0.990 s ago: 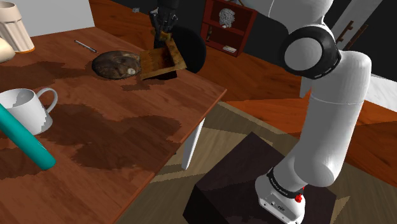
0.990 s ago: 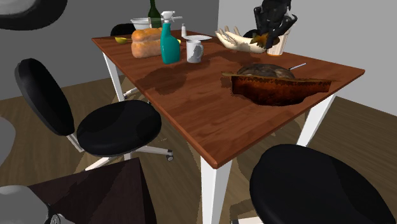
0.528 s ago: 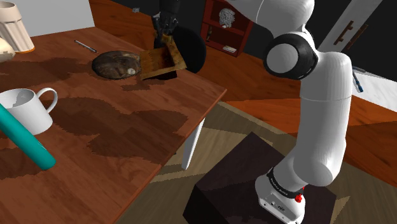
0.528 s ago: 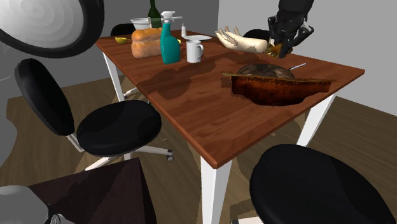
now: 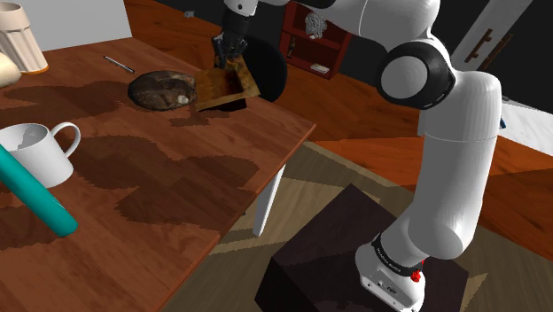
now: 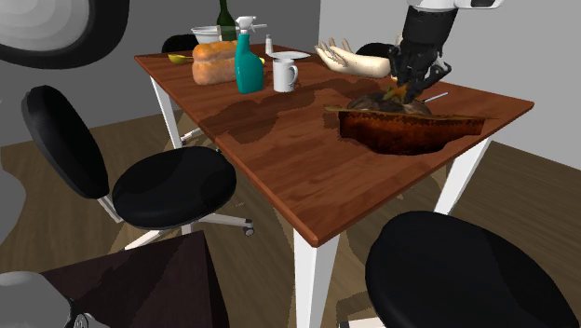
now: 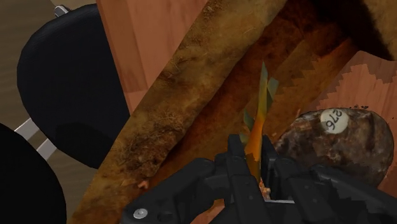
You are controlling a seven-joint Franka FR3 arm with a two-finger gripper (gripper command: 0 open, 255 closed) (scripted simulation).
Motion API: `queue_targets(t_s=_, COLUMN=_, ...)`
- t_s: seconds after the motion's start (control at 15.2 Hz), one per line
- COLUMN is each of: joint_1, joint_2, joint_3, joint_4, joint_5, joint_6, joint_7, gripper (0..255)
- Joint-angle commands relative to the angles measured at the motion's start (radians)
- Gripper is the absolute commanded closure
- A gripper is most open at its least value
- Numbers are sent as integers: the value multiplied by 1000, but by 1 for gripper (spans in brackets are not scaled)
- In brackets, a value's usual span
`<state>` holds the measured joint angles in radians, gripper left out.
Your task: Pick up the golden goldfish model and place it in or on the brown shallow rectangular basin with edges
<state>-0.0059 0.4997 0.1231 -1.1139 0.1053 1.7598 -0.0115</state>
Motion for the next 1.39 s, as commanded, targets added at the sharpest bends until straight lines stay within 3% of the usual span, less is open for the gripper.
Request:
queue_targets(t_s=0.0, joint_1=0, joint_2=-5, joint_3=0, joint_4=-17, joint_5=1, joint_6=12, joint_7=-1, gripper=255)
queue_targets(t_s=0.4, joint_1=0, joint_2=-5, joint_3=0, joint_4=-16, joint_5=1, joint_6=12, joint_7=-1, gripper=255)
queue_targets(t_s=0.46, joint_1=0, joint_2=-5, joint_3=0, joint_4=-16, joint_5=1, joint_6=12, joint_7=-1, gripper=0)
queue_targets(t_s=0.79, joint_1=0, joint_2=-5, joint_3=0, joint_4=-16, joint_5=1, joint_6=12, joint_7=-1, gripper=0)
queue_targets(t_s=1.06, joint_1=-6, joint_2=18, joint_3=-1, joint_4=147, joint_5=-2, joint_6=-130, joint_7=5, gripper=0)
queue_targets(t_s=1.32, joint_1=-6, joint_2=18, joint_3=-1, joint_4=147, joint_5=-2, joint_6=-130, joint_7=5, gripper=0)
